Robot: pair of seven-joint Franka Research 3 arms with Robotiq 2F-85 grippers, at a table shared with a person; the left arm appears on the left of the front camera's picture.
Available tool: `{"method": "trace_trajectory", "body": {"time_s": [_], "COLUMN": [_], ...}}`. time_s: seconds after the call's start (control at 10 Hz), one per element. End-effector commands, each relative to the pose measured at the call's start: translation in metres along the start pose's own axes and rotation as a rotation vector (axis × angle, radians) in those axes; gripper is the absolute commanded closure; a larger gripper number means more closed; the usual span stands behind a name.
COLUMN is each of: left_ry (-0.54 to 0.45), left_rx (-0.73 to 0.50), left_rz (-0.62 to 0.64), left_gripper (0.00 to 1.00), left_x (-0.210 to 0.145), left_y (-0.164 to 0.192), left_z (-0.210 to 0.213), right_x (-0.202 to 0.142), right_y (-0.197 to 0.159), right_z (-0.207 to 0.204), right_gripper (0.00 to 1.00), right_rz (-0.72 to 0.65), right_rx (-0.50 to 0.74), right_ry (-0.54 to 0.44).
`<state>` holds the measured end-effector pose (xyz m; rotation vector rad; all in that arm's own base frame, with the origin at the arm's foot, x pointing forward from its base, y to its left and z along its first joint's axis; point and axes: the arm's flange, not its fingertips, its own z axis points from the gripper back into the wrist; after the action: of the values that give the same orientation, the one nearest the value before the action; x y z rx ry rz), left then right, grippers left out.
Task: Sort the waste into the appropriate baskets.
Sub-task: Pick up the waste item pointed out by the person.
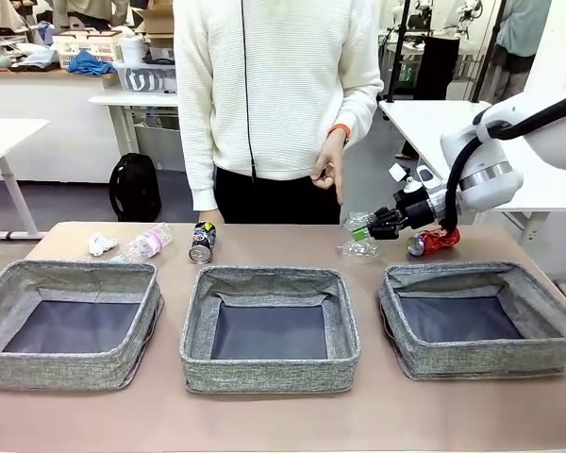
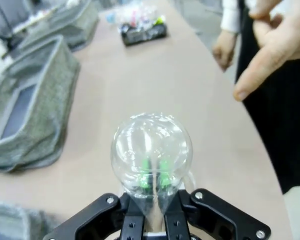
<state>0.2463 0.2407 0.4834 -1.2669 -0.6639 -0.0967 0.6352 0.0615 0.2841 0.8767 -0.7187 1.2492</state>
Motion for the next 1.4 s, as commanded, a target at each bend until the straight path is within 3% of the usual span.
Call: {"method": "trace_trajectory", "body": {"time_s": [0.0,0.1,0.2,0.4,0.5,0.6,1.0,1.1,1.2,1.3], "left_ry": [-0.01,-0.01,-0.01,-0.01,-0.01,-0.01,-0.01,-0.01,-0.01,-0.01], "left_rx": [-0.016,-0.016,-0.016,-0.016,-0.016,-0.016,-0.016,-0.016,-0.016,-0.016], "left_rz": [-0.022,-0.022,-0.022,-0.022,-0.022,-0.022,-0.022,-0.022,-0.022,-0.022], "left_gripper": [0.0,0.0,0.0,0.0,0.0,0.0,0.0,0.0,0.0,0.0], "left_x": [0.001,0.001,0.001,0.001,0.001,0.001,0.001,0.001,0.001,0.001], "left_y": [-0.002,-0.002,-0.002,-0.002,-0.002,-0.002,-0.002,-0.002,-0.002,-0.002], "left_z": [0.0,0.0,0.0,0.0,0.0,0.0,0.0,0.0,0.0,0.0], "right_x": [0.047,0.078,0.103,0.123,0.113,0.128,0.122,0.165,0.229,0.293], "right_y": [0.057,0.101,0.142,0.198,0.198,0.17,0.184,0.179,0.189,0.2], "right_z": [0.062,0.101,0.115,0.103,0.085,0.134,0.127,0.115,0.101,0.089], "right_gripper": [0.93,0.93,0.93,0.93,0.93,0.93,0.93,0.93,0.93,0.93], "right_rz": [-0.004,0.037,0.115,0.227,0.224,0.215,0.222,0.028,0.127,-0.024], "right_rx": [0.019,-0.059,-0.147,-0.239,-0.23,-0.168,-0.192,-0.036,0.02,0.081], "right_ry": [0.136,0.25,0.296,0.343,0.33,0.309,0.314,0.529,0.604,0.754]}}
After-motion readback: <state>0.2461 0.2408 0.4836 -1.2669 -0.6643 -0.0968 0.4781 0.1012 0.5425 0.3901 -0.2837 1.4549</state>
